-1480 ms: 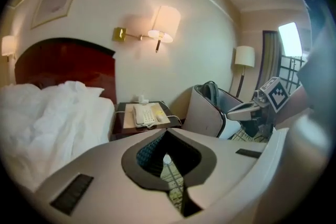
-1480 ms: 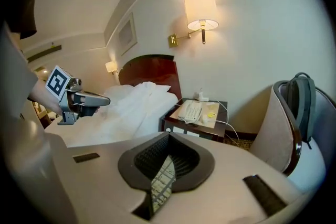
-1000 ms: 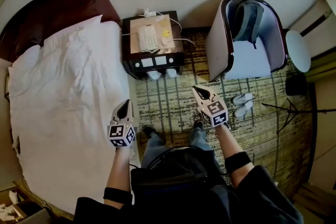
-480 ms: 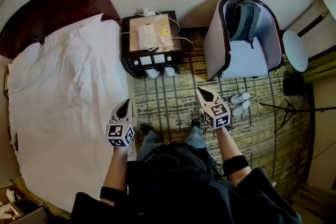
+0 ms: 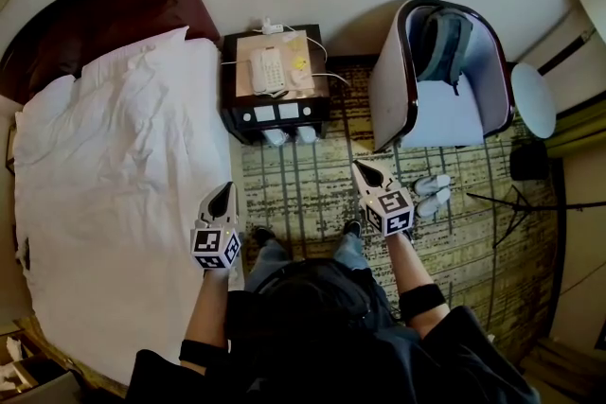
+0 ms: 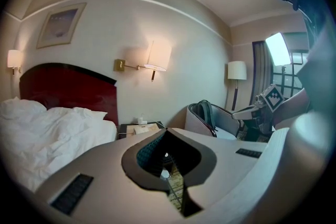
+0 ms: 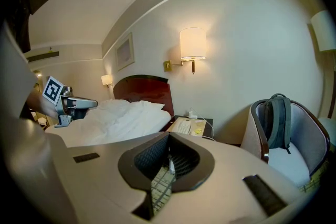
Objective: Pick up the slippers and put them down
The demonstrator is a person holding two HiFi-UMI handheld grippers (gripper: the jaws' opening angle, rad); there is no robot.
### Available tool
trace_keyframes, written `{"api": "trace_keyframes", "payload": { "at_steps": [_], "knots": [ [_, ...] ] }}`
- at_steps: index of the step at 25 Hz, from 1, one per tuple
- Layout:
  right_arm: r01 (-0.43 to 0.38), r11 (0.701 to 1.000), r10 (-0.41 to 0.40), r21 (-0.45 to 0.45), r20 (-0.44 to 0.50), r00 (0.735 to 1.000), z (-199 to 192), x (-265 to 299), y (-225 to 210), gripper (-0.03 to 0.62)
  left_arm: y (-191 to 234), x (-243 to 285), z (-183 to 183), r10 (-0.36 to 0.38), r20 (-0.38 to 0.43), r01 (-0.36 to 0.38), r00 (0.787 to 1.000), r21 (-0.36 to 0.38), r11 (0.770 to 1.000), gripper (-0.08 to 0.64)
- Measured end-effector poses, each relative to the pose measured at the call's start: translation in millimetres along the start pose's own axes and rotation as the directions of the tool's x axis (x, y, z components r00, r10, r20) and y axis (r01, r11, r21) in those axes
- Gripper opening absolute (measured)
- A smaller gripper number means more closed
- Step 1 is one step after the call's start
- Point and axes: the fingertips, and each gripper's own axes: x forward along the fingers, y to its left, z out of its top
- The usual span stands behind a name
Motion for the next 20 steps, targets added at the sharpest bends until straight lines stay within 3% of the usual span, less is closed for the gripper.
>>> {"api": "trace_keyframes", "payload": {
  "at_steps": [20],
  "knots": [
    [0.018,0.999,-0.018,0.049,-0.003,1.0,-14.6,4.7,-3.5,0.002,-2.3,18.6,0.9,-0.038,-0.036,0.039,0.999,0.029,0.999,0.004]
  ]
}}
